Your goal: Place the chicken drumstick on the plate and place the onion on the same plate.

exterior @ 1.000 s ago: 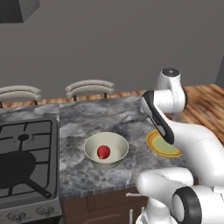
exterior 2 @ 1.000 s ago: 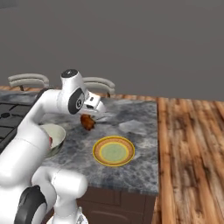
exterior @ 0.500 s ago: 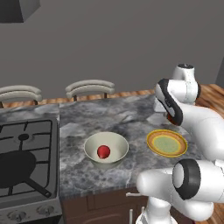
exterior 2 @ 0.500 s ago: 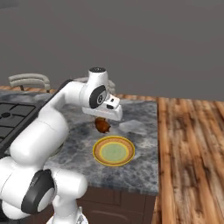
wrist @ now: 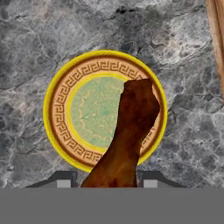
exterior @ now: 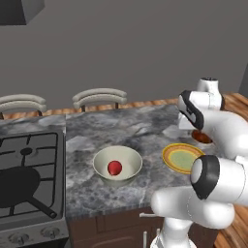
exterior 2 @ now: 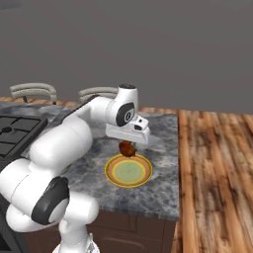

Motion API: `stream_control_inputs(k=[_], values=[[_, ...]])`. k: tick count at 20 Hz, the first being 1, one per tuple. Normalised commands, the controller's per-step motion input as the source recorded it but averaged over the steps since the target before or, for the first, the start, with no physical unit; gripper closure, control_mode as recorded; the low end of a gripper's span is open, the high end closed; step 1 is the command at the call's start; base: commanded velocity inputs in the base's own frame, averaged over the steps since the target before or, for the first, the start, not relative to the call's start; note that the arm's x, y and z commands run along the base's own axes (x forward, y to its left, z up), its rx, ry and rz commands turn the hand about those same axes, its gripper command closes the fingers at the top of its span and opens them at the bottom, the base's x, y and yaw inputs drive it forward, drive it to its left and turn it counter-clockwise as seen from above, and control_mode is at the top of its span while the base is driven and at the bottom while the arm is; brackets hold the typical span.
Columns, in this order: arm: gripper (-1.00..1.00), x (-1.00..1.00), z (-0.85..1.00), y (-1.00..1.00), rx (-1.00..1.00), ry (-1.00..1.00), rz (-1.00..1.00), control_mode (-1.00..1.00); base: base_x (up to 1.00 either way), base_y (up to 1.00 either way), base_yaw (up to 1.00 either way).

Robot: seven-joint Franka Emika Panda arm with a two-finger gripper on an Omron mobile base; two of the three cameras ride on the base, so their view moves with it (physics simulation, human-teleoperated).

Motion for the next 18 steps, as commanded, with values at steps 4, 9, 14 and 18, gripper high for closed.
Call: stream_control_inputs(k=[4,9,14,18], values=[[1.0,0.17,-0.54,-0.23,0.0,0.01,0.0,-1.0,0.0,0.0,0.0],[1.0,0.27,-0.48,-0.21,0.0,0.0,0.0,-1.0,0.0,0.0,0.0],[1.0,0.28,-0.41,-0.2,0.01,0.0,0.01,-1.0,0.0,0.0,0.0],[1.0,0.05,-0.32,-0.13,0.01,0.02,0.02,-1.0,0.0,0.0,0.0]])
